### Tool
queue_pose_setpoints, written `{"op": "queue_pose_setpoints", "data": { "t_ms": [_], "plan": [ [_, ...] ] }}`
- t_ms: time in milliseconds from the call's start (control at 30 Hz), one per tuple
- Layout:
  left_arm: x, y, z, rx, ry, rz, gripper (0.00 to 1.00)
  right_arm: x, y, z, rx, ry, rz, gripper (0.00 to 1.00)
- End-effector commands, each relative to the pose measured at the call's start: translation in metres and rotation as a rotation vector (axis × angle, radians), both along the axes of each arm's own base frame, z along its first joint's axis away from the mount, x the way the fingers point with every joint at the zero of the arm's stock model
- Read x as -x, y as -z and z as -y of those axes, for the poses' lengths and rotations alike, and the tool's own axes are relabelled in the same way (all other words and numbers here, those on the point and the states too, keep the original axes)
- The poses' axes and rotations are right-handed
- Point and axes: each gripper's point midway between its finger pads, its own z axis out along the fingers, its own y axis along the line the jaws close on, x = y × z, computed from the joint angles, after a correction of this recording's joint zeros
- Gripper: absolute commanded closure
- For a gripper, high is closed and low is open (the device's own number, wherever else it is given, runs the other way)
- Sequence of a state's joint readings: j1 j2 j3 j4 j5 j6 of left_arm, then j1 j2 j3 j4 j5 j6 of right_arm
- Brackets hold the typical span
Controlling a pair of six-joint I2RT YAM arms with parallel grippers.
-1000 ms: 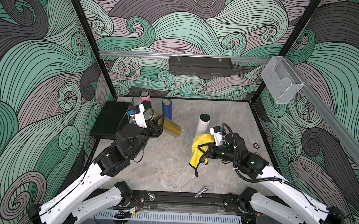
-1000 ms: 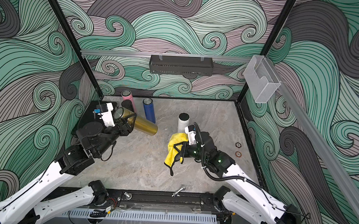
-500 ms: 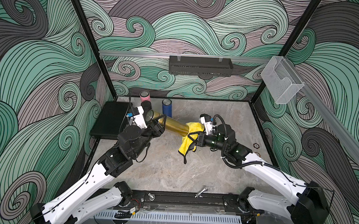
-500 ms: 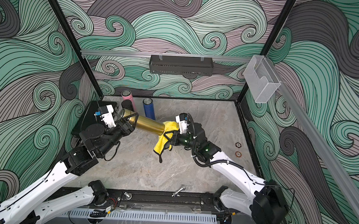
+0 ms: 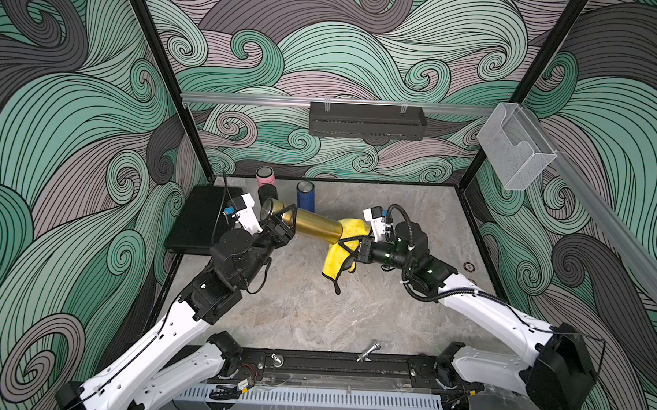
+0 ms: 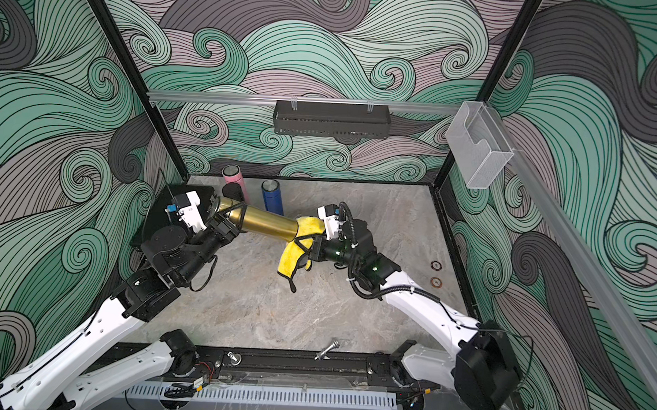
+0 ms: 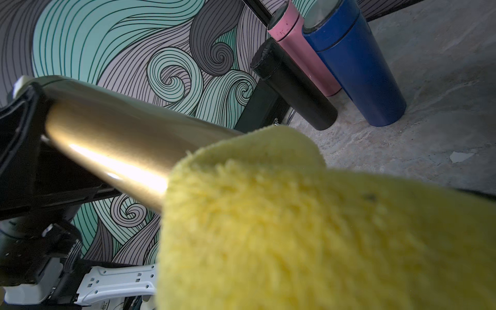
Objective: Wipe the surface of the thermos
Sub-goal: Wipe the dirt from the surface of the thermos.
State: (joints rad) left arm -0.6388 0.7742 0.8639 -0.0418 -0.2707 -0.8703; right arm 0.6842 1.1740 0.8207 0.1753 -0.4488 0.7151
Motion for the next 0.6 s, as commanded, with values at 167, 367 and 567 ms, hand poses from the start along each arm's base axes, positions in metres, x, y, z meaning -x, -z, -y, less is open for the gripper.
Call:
{"op": "queue_pose_setpoints", "data": {
  "t_ms": [167, 367, 567],
  "plan": [
    [0.002, -0.014, 0.010, 0.034, 0.074, 0.062, 1.00, -0.002, -0.012, -0.010, -0.013, -0.033, 0.067, 1.00],
    [0.004, -0.020, 0.009, 0.030, 0.080, 0.087, 1.00, -0.011, 0.000, -0.039, -0.026, -0.101, 0.039, 1.00],
    [0.002, -0.019, 0.005, -0.001, 0.060, 0.083, 1.00, 0.002, 0.013, -0.054, 0.008, -0.139, 0.025, 1.00]
  ]
}}
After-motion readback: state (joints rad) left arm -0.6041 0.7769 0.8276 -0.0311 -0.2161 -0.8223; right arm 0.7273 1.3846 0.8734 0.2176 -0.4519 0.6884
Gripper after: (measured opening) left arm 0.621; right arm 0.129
